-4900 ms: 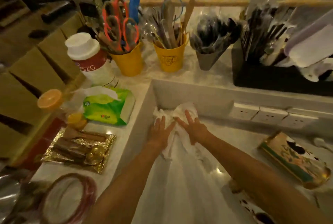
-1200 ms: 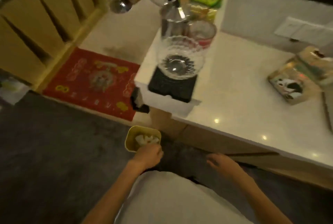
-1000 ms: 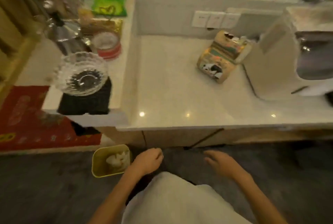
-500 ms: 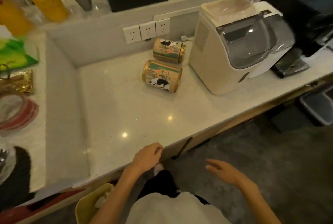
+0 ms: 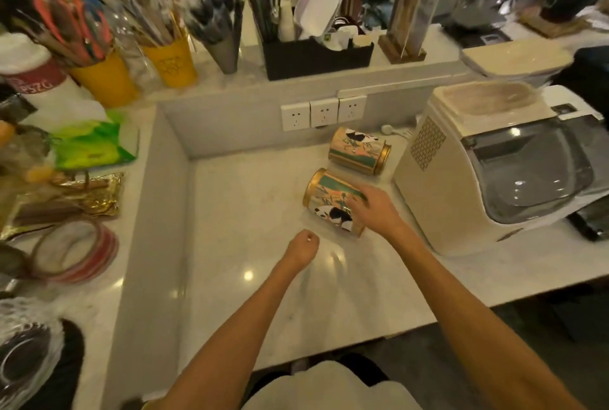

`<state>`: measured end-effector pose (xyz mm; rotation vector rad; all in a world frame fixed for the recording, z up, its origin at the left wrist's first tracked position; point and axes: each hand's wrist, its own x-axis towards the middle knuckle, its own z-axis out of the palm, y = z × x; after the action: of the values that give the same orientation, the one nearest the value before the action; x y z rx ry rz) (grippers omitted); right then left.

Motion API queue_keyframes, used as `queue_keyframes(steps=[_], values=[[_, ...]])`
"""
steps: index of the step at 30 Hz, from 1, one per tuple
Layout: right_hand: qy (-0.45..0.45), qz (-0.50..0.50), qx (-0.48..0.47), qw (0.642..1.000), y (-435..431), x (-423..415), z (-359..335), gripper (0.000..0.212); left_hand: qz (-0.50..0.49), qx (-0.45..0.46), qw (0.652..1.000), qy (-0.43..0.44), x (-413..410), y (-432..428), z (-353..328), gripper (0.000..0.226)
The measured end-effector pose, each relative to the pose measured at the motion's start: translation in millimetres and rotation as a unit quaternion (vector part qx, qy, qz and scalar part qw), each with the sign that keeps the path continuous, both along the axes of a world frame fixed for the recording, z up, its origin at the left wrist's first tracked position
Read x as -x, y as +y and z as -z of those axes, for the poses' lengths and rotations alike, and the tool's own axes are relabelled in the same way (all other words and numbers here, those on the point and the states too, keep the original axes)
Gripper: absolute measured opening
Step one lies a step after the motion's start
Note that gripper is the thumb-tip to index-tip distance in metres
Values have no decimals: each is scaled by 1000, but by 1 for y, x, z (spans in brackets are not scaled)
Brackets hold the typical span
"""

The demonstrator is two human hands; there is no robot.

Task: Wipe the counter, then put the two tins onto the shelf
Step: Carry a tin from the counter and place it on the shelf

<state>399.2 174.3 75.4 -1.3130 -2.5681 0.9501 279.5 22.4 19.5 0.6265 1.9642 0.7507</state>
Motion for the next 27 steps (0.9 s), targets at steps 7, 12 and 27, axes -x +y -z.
queue_keyframes(steps=[7, 12, 27], values=[[-138, -52, 12, 989, 50, 29, 48, 95, -63, -92, 986, -125, -31, 57, -3, 47], [-55, -44, 243, 968, 63, 19, 63, 121, -229, -95, 942, -224, -52, 63, 8, 91], [6, -87, 712, 696, -72, -76, 96, 62, -430, -194, 844, -256, -183, -124, -21, 74]])
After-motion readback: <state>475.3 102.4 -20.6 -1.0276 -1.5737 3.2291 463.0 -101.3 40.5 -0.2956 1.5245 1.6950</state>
